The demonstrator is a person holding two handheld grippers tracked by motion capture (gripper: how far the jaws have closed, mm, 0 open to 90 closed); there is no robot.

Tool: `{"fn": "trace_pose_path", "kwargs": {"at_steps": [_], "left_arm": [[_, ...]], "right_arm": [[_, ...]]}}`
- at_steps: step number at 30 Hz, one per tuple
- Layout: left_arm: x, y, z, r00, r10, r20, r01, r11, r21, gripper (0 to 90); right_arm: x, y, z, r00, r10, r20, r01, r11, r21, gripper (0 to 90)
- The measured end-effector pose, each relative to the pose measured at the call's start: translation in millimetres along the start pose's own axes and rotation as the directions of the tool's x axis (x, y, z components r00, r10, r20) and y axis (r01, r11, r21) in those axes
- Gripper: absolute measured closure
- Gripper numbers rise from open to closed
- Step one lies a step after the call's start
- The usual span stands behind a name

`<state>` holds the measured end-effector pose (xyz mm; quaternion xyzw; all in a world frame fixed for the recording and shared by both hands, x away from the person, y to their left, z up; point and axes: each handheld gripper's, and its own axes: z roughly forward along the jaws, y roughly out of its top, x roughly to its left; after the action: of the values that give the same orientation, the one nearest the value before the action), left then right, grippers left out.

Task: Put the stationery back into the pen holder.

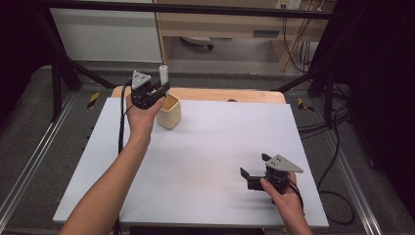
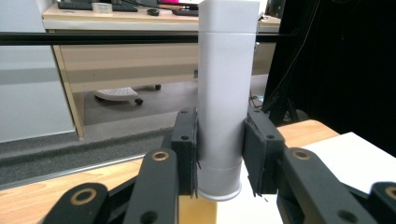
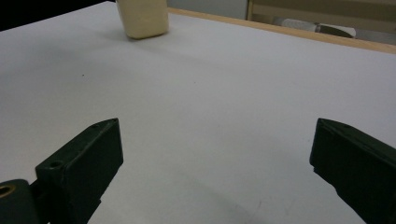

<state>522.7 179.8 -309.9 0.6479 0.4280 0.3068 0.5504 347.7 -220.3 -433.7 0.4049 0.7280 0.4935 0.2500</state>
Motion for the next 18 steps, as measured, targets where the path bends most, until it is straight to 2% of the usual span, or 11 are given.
{"fn": "trace_pose_path", "kwargs": {"at_steps": [15,18], "left_arm": [[4.6,-6.0,9.9,0.9996,-0.025,-0.012,0.025,0.9996,0.009,68.2],[5.0,-6.6,11.4,0.9996,-0.028,0.006,0.028,0.9996,-0.006,68.2]], "right_arm": [[-0.5,0.0,-0.1,1.0,0.003,-0.001,-0.003,1.0,0.001,3.1],[-0.7,0.0,0.0,1.0,0.006,-0.001,-0.006,1.0,0.0,3.1]]}}
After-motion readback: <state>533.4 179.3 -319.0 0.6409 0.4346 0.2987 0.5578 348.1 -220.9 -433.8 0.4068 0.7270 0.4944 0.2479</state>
